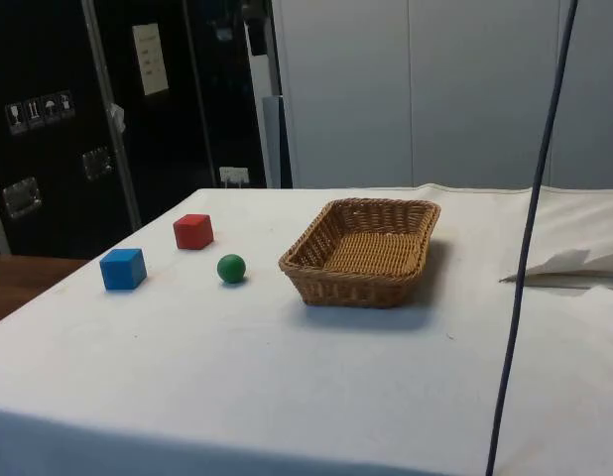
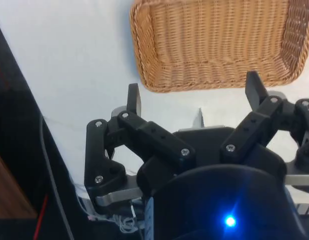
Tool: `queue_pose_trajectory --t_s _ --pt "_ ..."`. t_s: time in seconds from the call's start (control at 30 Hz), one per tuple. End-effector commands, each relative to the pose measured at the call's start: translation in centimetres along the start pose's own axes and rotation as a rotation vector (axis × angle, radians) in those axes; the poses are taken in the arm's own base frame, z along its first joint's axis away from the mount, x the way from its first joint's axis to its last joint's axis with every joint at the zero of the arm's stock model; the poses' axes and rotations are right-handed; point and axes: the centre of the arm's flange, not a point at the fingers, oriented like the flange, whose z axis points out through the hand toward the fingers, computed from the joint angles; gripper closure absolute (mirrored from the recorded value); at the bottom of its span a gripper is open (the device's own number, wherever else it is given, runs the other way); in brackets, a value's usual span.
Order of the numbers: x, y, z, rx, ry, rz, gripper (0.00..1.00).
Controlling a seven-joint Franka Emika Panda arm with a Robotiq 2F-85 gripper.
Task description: Place all non-red objects into the basket.
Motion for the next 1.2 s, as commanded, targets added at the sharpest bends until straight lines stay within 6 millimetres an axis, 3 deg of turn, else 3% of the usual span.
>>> queue_pose_trajectory --t_s 0.0,0.1,0.13,0.33,1.17 --pt "0.5 -0.2 0.2 0.001 -0.004 0.0 0.0" --pt "1.4 -0.6 0.4 -0.001 -0.001 -0.001 0.0" --pt "0.8 -0.3 0.2 -0.004 0.003 -0.001 0.0" --pt "3.8 -1.3 0.7 -0.011 0.008 -0.005 0.0" --pt "11.6 -3.8 2.5 -0.049 0.053 -0.029 0.0"
